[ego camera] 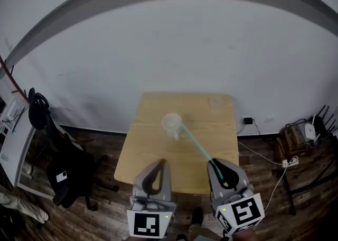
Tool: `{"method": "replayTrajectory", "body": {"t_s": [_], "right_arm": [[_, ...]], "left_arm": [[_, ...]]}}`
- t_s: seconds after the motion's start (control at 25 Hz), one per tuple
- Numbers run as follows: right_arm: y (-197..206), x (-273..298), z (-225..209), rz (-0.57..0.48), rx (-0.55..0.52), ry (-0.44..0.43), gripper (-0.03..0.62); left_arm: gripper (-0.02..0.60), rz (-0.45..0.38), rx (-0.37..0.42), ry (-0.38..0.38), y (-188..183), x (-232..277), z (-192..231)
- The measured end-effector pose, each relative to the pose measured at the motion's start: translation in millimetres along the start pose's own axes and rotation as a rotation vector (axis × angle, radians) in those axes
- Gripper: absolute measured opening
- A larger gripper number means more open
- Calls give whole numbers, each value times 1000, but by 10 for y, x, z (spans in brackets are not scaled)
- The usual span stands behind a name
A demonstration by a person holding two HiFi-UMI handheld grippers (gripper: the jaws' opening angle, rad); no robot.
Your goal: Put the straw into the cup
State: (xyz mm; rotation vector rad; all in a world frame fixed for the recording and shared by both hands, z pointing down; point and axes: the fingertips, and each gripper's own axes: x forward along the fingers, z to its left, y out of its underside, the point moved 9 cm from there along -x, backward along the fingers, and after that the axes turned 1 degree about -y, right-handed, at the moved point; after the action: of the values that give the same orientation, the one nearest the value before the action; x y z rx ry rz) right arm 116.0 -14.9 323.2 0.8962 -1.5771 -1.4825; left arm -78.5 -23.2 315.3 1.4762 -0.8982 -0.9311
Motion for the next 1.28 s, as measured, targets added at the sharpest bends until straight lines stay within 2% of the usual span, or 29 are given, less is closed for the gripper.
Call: {"method": "replayTrajectory", "body": {"t_s": [0.32, 0.68, 1.28], "right_arm": [[-104, 419, -375, -23, -3, -58, 35], [-260, 791, -503, -43, -34, -112, 35], [38, 1324, -500, 93, -11, -117, 35]], "left_arm": [[17, -23, 37, -46, -87, 445, 37], [17, -54, 37, -112, -134, 644, 223], [17, 17, -26, -91, 178, 1048, 635]]}}
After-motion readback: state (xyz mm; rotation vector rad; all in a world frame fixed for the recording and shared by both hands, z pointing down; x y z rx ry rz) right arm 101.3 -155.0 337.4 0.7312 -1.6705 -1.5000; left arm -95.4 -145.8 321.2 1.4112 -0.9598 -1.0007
